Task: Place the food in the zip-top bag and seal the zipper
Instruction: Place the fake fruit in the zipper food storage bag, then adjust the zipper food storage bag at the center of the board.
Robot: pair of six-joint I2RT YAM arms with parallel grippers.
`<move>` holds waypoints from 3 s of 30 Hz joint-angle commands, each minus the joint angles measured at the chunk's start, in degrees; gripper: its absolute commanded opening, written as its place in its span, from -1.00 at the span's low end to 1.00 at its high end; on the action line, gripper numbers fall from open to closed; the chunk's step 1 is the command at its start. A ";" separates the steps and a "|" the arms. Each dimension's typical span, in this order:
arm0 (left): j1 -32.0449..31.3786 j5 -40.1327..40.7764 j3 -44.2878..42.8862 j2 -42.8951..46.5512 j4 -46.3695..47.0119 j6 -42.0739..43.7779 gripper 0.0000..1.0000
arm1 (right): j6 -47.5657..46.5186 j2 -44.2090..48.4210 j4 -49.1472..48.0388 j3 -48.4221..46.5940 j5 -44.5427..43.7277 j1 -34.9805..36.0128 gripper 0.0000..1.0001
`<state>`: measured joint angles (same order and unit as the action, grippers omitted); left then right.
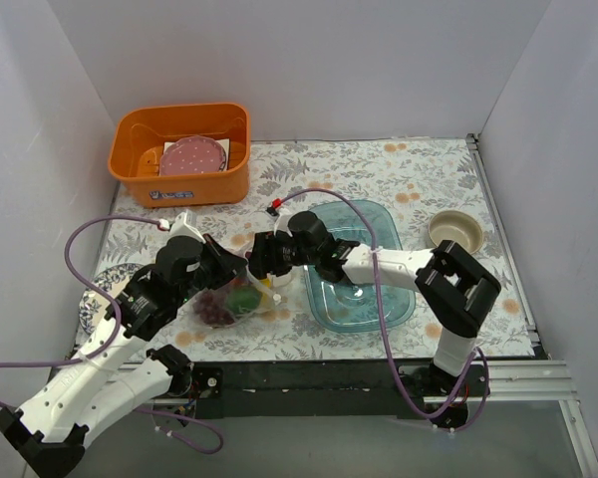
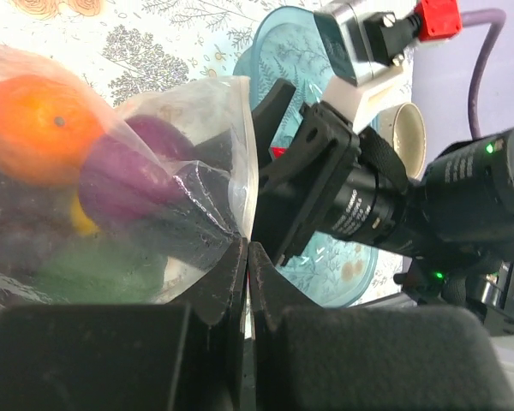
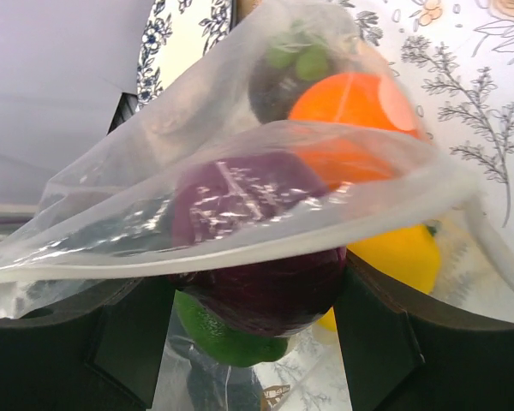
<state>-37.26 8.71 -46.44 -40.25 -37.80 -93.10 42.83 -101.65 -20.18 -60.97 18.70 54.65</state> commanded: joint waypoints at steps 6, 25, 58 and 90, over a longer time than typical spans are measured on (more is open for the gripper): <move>-0.19 2.28 -0.68 0.43 -0.35 -1.56 -1.00 | -1.78 1.02 -4.69 -2.30 8.54 0.63 0.45; -0.19 5.88 -2.61 4.92 -2.63 -2.87 -1.00 | -2.83 2.50 -3.38 -2.84 4.26 0.89 0.89; -0.19 15.11 -6.21 10.18 -9.74 -6.92 -0.99 | -11.45 11.39 31.26 -4.42 -21.35 0.28 0.40; -0.19 27.42 -18.70 6.41 -19.86 -4.37 -0.96 | -15.94 6.64 32.05 -26.85 -3.05 2.30 -0.96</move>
<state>-37.26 33.56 -64.49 -34.33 -58.02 -97.89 25.54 -94.17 13.67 -90.26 13.13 56.73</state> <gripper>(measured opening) 0.014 0.030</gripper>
